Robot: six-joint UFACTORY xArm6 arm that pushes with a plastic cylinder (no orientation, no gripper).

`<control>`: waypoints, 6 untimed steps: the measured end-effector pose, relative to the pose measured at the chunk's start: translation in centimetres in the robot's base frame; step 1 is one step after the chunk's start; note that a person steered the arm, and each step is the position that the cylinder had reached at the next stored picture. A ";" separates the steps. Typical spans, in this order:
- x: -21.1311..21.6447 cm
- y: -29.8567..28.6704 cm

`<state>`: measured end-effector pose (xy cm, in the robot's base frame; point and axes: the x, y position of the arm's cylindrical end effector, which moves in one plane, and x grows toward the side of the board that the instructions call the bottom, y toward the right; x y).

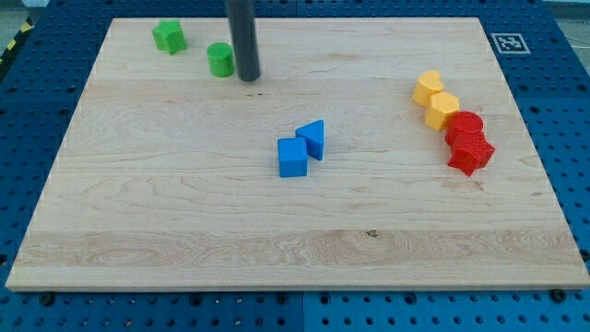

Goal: Move the blue cube to the bottom right of the blue triangle

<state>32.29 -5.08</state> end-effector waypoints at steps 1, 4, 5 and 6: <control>0.0 4.0; 12.1 0.6; 14.7 3.2; 14.6 10.4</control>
